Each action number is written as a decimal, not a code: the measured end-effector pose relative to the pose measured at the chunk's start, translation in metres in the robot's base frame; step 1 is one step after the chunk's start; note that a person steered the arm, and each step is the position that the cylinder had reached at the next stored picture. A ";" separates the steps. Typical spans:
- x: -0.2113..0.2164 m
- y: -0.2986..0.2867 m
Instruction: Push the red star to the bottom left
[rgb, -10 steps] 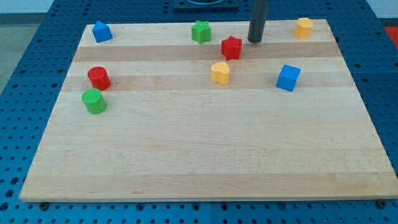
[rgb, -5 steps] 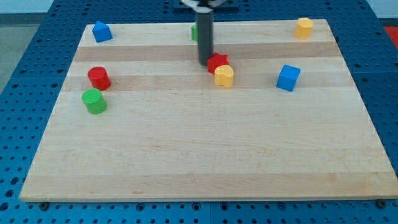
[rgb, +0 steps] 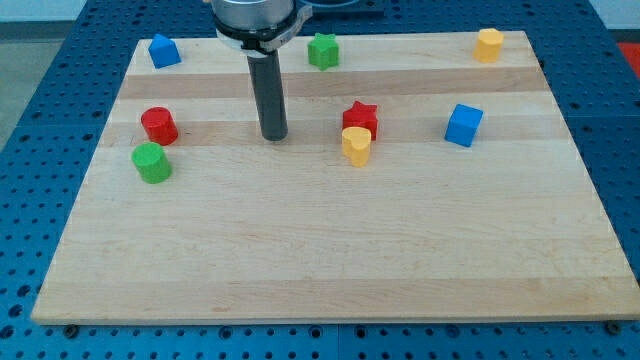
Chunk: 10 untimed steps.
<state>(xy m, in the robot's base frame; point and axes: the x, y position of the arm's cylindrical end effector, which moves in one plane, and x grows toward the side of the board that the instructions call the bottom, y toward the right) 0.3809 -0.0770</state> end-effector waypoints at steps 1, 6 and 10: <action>-0.043 0.019; 0.009 0.016; 0.086 -0.038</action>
<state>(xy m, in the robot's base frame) 0.4667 -0.1154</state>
